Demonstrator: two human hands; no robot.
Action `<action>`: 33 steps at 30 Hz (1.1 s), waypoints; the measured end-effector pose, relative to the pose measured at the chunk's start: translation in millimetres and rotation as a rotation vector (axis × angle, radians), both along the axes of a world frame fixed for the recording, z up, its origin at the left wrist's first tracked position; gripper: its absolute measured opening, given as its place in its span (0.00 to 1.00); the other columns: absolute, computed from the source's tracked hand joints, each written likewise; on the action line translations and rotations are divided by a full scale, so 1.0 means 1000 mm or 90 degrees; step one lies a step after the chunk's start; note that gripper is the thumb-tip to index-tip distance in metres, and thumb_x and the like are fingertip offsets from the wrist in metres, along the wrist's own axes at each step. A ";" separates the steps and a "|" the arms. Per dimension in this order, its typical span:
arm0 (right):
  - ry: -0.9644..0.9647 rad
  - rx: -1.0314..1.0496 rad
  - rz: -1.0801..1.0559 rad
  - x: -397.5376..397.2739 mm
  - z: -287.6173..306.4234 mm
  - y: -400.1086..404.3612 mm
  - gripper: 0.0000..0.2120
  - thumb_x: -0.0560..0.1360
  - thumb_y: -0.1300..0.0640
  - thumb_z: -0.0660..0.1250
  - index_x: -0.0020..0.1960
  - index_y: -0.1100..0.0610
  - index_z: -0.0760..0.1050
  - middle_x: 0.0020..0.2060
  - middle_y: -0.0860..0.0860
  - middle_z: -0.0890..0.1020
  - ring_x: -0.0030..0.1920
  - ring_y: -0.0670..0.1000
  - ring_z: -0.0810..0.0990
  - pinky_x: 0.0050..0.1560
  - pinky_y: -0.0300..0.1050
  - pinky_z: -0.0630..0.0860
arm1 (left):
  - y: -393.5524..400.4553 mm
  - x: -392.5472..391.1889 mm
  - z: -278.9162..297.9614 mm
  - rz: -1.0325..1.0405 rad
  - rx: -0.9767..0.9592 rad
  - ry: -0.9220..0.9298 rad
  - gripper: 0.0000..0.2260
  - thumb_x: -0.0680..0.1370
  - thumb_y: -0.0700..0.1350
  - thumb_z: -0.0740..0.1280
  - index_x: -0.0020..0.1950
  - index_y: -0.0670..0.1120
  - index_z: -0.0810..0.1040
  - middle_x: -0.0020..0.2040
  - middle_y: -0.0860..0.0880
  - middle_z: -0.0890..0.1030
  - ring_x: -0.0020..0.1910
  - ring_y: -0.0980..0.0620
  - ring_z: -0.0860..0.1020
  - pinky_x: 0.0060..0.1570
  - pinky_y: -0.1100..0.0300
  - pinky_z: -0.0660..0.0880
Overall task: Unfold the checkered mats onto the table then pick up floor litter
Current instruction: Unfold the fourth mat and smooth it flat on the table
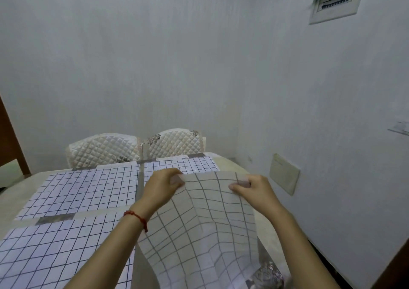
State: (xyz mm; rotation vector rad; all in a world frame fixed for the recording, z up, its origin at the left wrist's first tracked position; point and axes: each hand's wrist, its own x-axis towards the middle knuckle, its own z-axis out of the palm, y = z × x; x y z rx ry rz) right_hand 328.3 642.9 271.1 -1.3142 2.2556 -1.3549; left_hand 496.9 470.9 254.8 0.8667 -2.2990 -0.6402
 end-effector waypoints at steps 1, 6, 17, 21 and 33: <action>0.003 -0.013 0.003 0.003 0.003 -0.004 0.14 0.69 0.58 0.71 0.26 0.57 0.73 0.23 0.48 0.73 0.27 0.40 0.67 0.29 0.34 0.64 | 0.005 -0.003 0.001 -0.026 0.008 -0.003 0.11 0.71 0.45 0.71 0.53 0.46 0.79 0.47 0.53 0.79 0.49 0.53 0.75 0.50 0.55 0.73; 0.127 -0.036 0.077 0.019 0.011 -0.020 0.17 0.70 0.57 0.69 0.25 0.55 0.68 0.21 0.47 0.68 0.27 0.46 0.64 0.29 0.38 0.61 | 0.037 -0.026 0.019 -0.182 -0.041 0.030 0.12 0.68 0.49 0.73 0.46 0.45 0.79 0.41 0.52 0.79 0.39 0.56 0.74 0.39 0.61 0.69; -0.168 0.018 0.050 -0.009 -0.052 0.029 0.04 0.67 0.58 0.73 0.42 0.52 0.81 0.41 0.46 0.85 0.44 0.44 0.83 0.44 0.36 0.77 | 0.027 -0.037 0.051 -0.212 -0.004 0.119 0.07 0.72 0.43 0.69 0.35 0.43 0.80 0.32 0.46 0.80 0.31 0.54 0.74 0.34 0.64 0.69; -0.178 0.132 0.035 -0.032 -0.097 0.036 0.19 0.68 0.63 0.71 0.22 0.49 0.72 0.20 0.39 0.74 0.26 0.39 0.73 0.30 0.33 0.67 | 0.001 -0.027 0.052 -0.151 0.016 0.146 0.11 0.72 0.41 0.70 0.32 0.54 0.77 0.28 0.61 0.80 0.33 0.66 0.76 0.34 0.74 0.68; 0.092 0.176 -0.111 -0.091 -0.071 -0.058 0.16 0.72 0.57 0.64 0.27 0.54 0.66 0.28 0.52 0.73 0.36 0.55 0.74 0.33 0.43 0.64 | -0.093 0.000 -0.005 0.109 0.179 0.125 0.06 0.72 0.40 0.70 0.42 0.37 0.81 0.42 0.40 0.82 0.43 0.45 0.78 0.39 0.57 0.72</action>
